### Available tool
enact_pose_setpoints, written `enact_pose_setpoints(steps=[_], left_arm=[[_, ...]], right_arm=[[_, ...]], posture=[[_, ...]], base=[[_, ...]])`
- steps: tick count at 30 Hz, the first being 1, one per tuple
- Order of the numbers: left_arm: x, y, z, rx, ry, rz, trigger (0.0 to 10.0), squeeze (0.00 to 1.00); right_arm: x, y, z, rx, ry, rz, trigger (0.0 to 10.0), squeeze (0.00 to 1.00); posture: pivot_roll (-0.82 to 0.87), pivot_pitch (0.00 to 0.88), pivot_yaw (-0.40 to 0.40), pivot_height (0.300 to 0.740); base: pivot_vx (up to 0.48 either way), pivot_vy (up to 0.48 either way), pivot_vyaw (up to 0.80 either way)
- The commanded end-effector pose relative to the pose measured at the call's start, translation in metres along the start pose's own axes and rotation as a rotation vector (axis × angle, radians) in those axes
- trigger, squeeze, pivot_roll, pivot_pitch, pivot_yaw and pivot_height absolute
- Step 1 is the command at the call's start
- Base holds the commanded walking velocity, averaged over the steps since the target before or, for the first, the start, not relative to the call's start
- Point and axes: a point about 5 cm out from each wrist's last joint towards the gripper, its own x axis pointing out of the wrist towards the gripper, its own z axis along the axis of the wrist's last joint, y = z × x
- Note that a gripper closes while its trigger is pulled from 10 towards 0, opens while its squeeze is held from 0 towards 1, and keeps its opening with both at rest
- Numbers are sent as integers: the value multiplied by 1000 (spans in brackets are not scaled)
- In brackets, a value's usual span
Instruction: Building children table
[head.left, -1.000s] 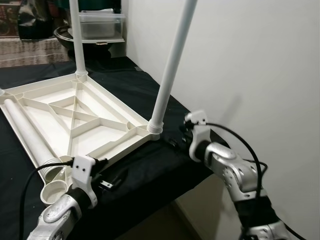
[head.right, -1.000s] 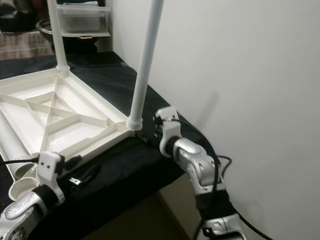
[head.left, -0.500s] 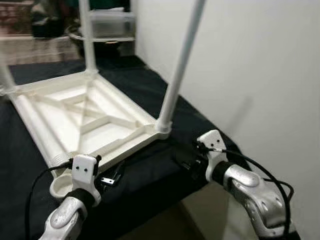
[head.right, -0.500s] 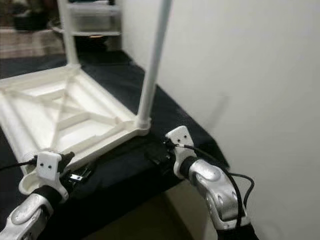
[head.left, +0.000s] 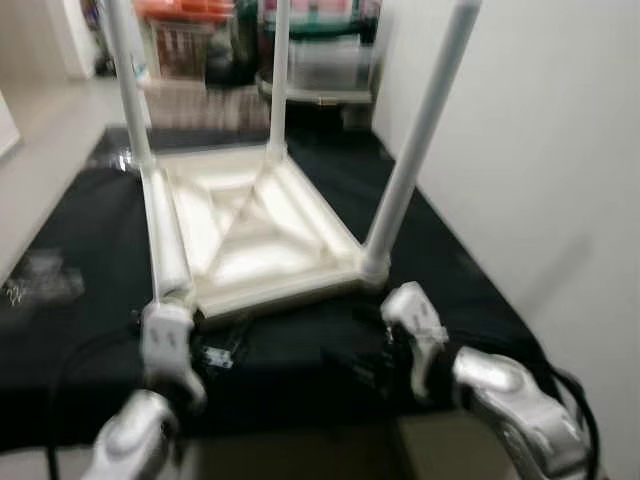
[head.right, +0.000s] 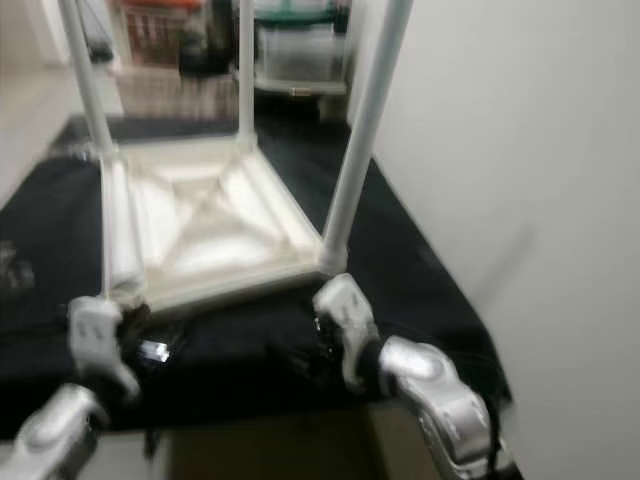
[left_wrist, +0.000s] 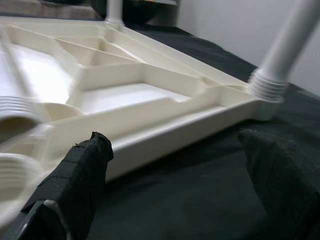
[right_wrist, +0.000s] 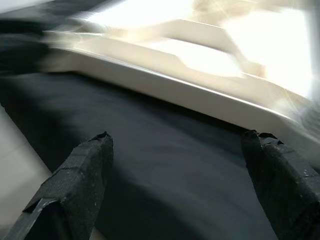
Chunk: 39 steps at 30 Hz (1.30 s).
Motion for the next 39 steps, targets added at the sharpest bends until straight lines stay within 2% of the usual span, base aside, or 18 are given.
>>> enact_pose_setpoints(steps=[1, 5, 7, 8, 9, 11, 13, 15, 19, 20, 23, 24, 25, 26, 29, 30, 35, 39], left_arm=[[3, -1, 2, 1, -6, -3, 10000, 0], [3, 1, 4, -6, -18, 15, 10000, 0], [3, 1, 5, -17, -26, 16, 10000, 0], [3, 2, 7, -30, -38, 21, 10000, 0], [3, 2, 8, -30, -41, 22, 10000, 0], [3, 3, 9, -29, -42, 22, 10000, 0], [3, 3, 9, -29, -43, 19, 10000, 0], [4, 2, 8, -29, -41, 14, 10000, 0], [5, 1, 8, -32, -44, 11, 10000, 0], [5, 1, 9, -35, -48, 10, 10000, 0], [6, 1, 10, -38, -51, 10, 10000, 0], [6, 1, 10, -39, -55, 7, 10000, 0], [6, 1, 10, -39, -55, 7, 10000, 0], [6, 0, 10, -39, -56, 1, 10000, 0], [6, 0, 10, -36, -57, 1, 10000, 0], [5, -1, 8, -49, -31, 4, 10000, 0], [3, -1, 5, -42, -21, -5, 10000, 0], [4, -4, 6, -49, -28, -23, 10000, 0]], right_arm=[[3, -17, 0, 35, -5, -138, 10000, 0], [6, -31, 5, 91, -58, -299, 10000, 0], [6, -33, 5, 91, -64, -329, 10000, 0], [4, -40, 3, 109, -60, -416, 10000, 0], [2, -47, -1, 98, -27, -485, 10000, 0], [1, -51, -4, 87, -2, -530, 10000, 0], [-5, -63, -9, 2, 54, -648, 10000, 0], [-12, -78, -15, 30, 83, -797, 10000, 0], [-16, -85, -12, 38, 57, -874, 10000, 0], [-16, -87, -5, 31, 15, -909, 10000, 0], [-16, -89, 0, 29, -15, -935, 10000, 0], [-16, -92, 10, 6, -64, -990, 10000, 0], [-16, -92, 10, 6, -64, -990, 10000, 0], [-15, -97, 23, -44, -113, -1071, 10000, 0], [-15, -100, 27, -80, -120, -1112, 10000, 0], [-17, -103, 28, -114, -106, -1153, 10000, 0], [-16, -108, 25, -109, -86, -1177, 10000, 0], [-13, -107, 30, -63, -167, -1127, 10000, 0]], posture=[[7, 0, -104, 740], [9, 0, -101, 740], [9, 0, -101, 740], [10, 0, -101, 740], [11, 0, -101, 740], [11, 0, -101, 740], [9, 0, -99, 740], [7, 0, -97, 740], [7, 0, -96, 740], [9, 0, -97, 740], [9, 0, -97, 740], [16, 0, -104, 740], [16, 0, -104, 740], [20, 0, -108, 740], [30, 0, -116, 740], [30, 0, -116, 740], [30, 0, -116, 740], [31, 0, -118, 740]], base=[[0, 0, 0], [0, 0, 0], [0, 0, 0], [240, 0, 0], [337, 0, 0], [337, 0, 0], [339, 0, 0], [345, 0, 0], [359, 0, 0], [382, 0, 0], [382, 0, 0], [386, 0, 0], [386, 0, 0], [315, 0, 0], [287, 0, 0], [0, 0, 0], [0, 0, 0], [0, 0, 0]])
